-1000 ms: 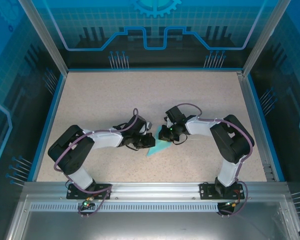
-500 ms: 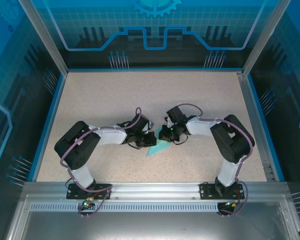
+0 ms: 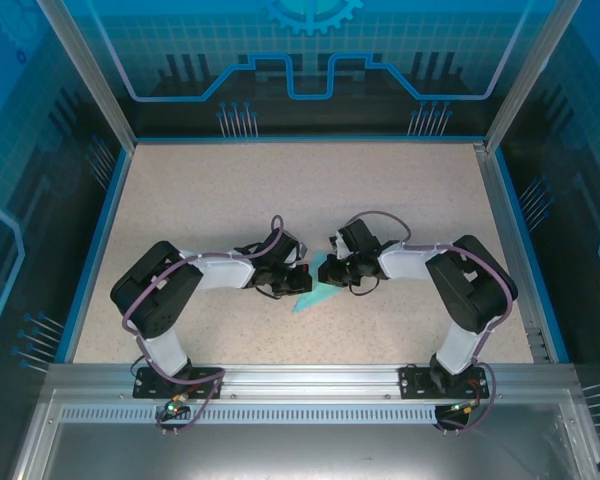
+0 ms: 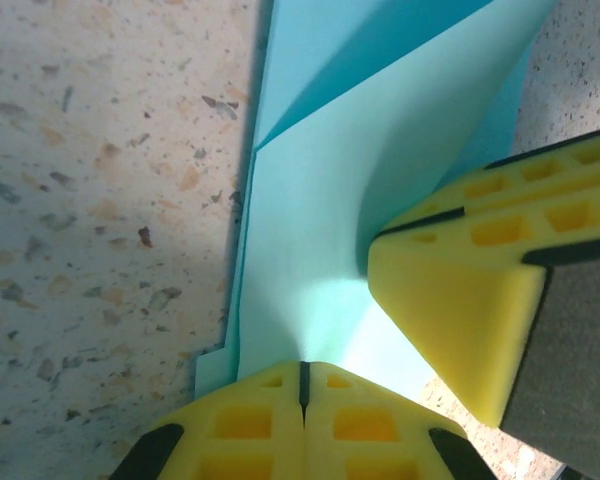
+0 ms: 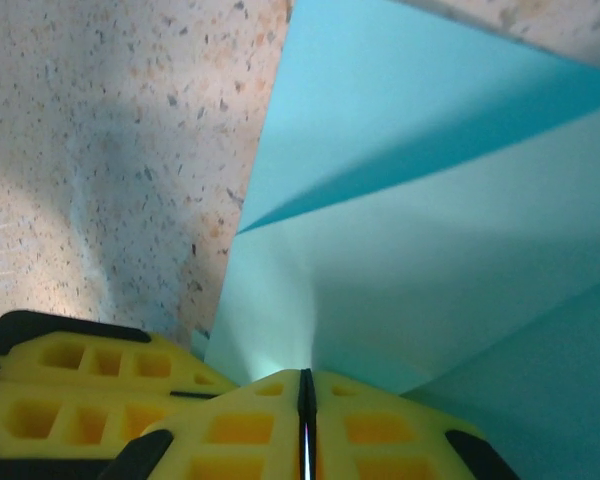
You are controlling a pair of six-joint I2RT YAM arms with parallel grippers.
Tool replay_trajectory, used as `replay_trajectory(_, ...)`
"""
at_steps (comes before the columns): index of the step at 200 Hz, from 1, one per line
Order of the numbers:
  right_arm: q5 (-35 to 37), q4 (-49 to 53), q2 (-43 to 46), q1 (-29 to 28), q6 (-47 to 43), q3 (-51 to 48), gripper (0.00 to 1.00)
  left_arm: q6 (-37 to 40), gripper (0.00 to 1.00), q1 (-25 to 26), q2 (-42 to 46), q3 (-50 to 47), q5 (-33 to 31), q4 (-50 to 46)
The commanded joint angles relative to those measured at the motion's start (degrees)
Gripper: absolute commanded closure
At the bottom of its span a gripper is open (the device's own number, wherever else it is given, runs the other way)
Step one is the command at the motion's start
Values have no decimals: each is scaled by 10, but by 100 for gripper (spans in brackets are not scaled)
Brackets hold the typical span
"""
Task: Fold a paper plane with a square sheet of paper (pick it up from the middle)
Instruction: Fourth fold the wing at the center of the table.
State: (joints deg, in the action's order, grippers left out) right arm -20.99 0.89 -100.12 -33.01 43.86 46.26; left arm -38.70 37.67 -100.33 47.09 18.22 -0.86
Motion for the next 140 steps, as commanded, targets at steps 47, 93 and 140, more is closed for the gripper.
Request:
replay_trajectory(47, -18, -6, -18, -15, -9, -1, 90, -3, 100, 0, -11, -19, -28, -46)
replay_trajectory(93, 21, 21, -34, 22, 0, 4, 91, 3, 100, 0, -5, -26, -33, -65)
replay_trajectory(140, 49, 26, -19, 65, -15, 16, 91, 8, 100, 0, -3, -38, -32, -69)
